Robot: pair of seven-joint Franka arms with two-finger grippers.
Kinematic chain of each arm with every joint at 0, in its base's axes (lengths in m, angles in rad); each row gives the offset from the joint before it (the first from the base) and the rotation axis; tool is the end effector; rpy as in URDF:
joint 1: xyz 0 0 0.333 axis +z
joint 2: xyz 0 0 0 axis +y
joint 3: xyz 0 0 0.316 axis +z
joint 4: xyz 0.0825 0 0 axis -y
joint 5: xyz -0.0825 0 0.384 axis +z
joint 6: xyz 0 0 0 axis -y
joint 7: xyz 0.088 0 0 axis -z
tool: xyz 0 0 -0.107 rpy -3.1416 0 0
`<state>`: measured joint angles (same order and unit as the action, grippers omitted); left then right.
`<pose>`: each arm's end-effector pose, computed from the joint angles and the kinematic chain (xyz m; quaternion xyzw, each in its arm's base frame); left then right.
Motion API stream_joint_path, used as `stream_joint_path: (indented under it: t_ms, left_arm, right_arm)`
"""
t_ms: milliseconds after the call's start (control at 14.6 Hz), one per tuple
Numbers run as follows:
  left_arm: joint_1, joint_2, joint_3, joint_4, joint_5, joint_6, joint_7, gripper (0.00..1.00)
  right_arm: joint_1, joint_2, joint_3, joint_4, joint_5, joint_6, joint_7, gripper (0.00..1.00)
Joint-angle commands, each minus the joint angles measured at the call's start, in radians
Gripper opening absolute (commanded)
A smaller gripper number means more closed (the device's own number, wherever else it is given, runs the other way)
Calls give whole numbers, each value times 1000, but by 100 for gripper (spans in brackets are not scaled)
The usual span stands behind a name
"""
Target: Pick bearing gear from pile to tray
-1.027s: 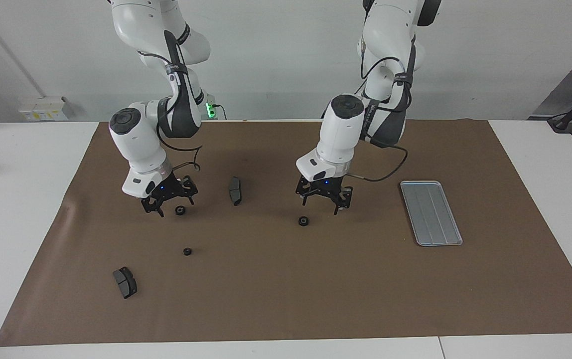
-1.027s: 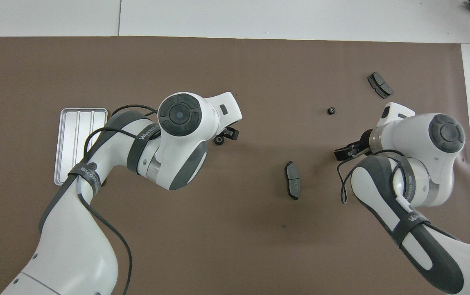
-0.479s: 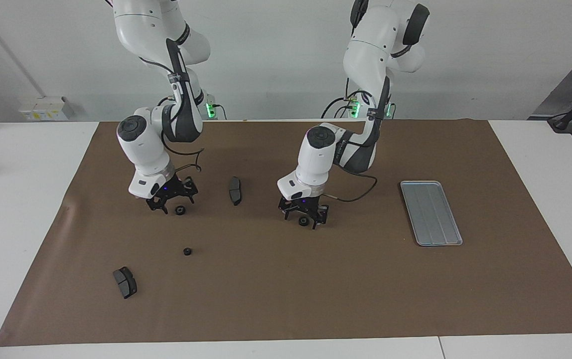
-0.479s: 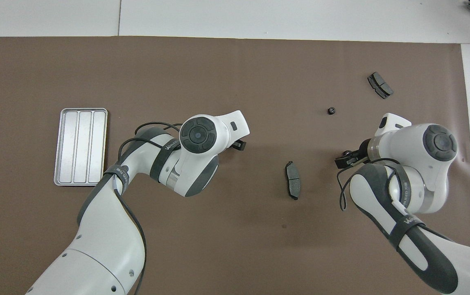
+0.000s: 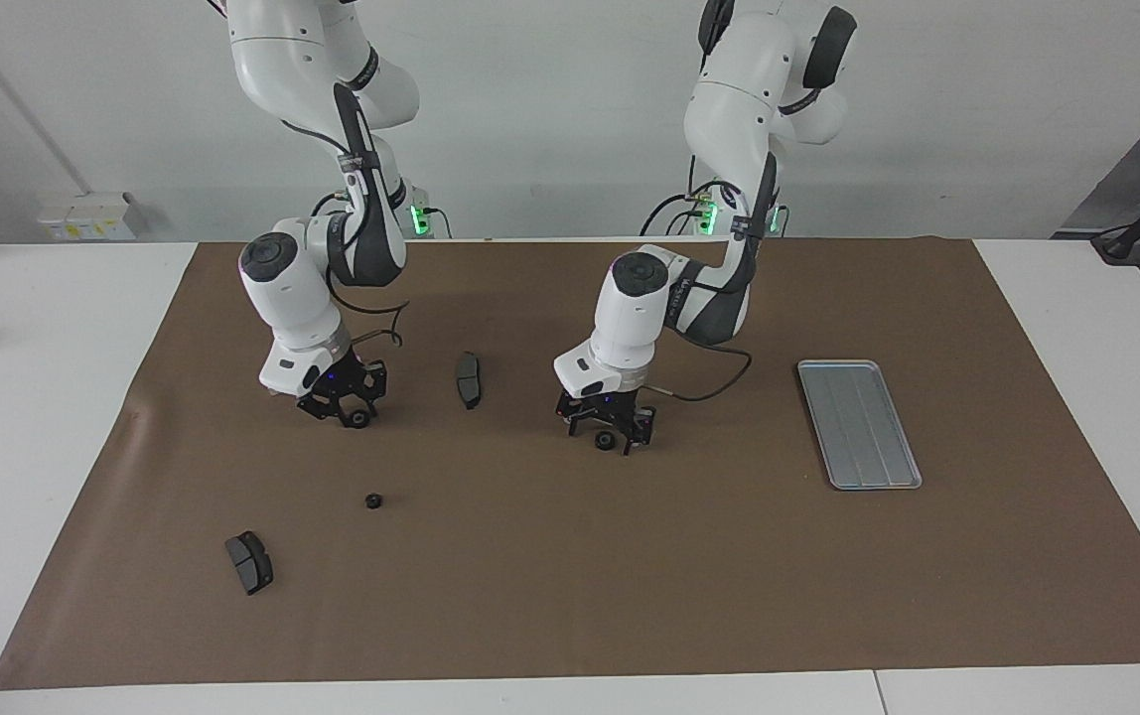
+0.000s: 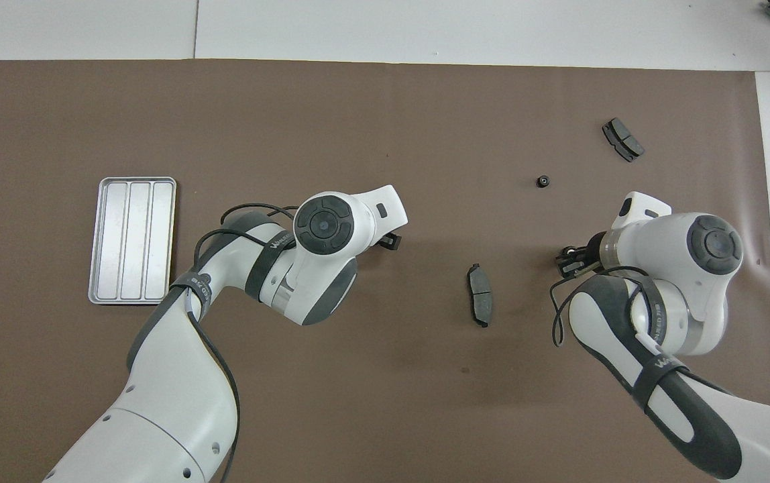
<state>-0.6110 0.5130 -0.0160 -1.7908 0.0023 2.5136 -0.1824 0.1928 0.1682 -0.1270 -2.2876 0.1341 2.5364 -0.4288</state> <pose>0.5479 -0.3958 0.2859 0.9702 -0.2187 0.0951 0.0440 0.5365 0.0338 0.2869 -0.9798 -0.1935 -0.0461 0.0218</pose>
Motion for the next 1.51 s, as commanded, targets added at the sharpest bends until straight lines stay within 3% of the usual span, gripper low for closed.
stream_joint_path:
  t_ms: [0, 137, 205, 479, 753, 958, 1095, 1438]
  left_arm:
    - [-16, -34, 14, -38, -4, -4, -6, 53]
    - [-16, -39, 14, -29, -4, -33, -8, 11]
    - [-15, -44, 18, -27, -4, -38, -8, 0]
    - [7, -137, 27, -35, -5, -154, -9, 0]
    - [120, -289, 27, -64, -4, -330, 12, 0]
    - [230, -390, 25, -159, -4, -340, 102, 0]
    - [310, -412, 25, -189, -4, -340, 180, 0]
    - [456, -448, 24, -306, -4, -268, 281, 0]
  right_arm:
    - [-9, -1, 4, -15, 21, 30, -33, 35]
    - [-4, -1, 6, -13, 21, 28, -18, 0]
    - [-3, 1, 4, -12, 21, 25, 22, 0]
    - [4, -7, 6, 60, 21, -71, 135, 0]
    - [35, 2, 10, 308, 19, -324, 462, 0]
    - [109, 43, 12, 425, 19, -343, 617, 0]
    - [166, 65, 12, 483, 22, -329, 720, 0]
    - [303, 223, 12, 686, 22, -297, 952, 0]
